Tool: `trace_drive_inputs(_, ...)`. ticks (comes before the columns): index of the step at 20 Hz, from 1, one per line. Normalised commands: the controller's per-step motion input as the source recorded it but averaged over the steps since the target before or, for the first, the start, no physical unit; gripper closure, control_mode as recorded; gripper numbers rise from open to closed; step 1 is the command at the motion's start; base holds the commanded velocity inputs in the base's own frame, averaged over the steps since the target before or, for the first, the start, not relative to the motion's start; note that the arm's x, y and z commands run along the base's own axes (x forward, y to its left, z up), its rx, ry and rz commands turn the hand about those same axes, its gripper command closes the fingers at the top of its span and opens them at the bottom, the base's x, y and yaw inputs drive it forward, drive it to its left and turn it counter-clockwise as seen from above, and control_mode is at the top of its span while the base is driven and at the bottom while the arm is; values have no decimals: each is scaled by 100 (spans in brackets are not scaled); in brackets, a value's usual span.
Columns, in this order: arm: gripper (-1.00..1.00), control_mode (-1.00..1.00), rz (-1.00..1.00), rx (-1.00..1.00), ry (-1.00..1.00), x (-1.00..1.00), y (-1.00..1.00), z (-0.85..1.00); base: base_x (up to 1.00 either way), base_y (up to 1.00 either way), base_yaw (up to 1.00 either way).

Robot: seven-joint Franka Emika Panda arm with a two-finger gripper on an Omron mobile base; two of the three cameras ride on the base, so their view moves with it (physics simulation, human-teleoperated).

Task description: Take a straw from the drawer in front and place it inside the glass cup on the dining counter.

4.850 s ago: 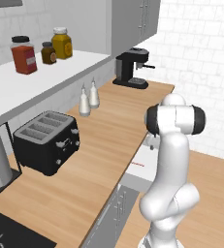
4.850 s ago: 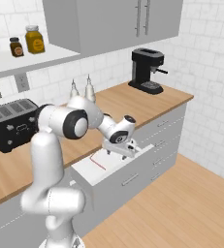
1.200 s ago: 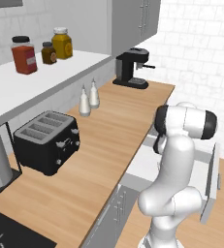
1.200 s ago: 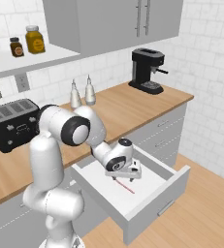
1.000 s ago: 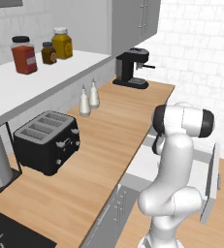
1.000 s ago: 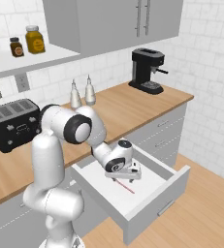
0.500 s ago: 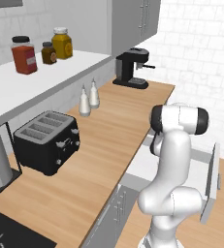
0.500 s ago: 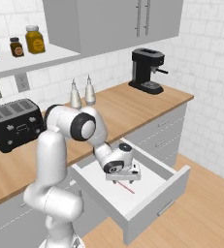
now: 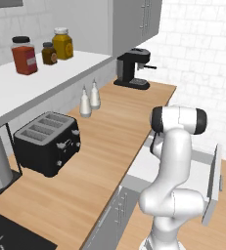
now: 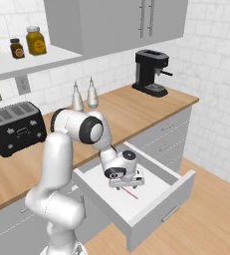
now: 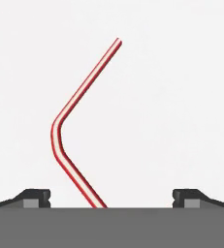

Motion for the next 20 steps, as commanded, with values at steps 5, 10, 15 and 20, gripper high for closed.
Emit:
trace_drive_inputs(5,-100,-100,5,0,-1,0,5,-23,0,0,0)
trace_drive_inputs(10,-100,-100,4,-2,0,0,12,-28,0,0,0)
trace_drive_inputs(15,100,-100,3,-4,0,0,15,-32,0,0,0)
trace_drive_inputs(20,100,-100,4,-1,0,0,5,-23,0,0,0)
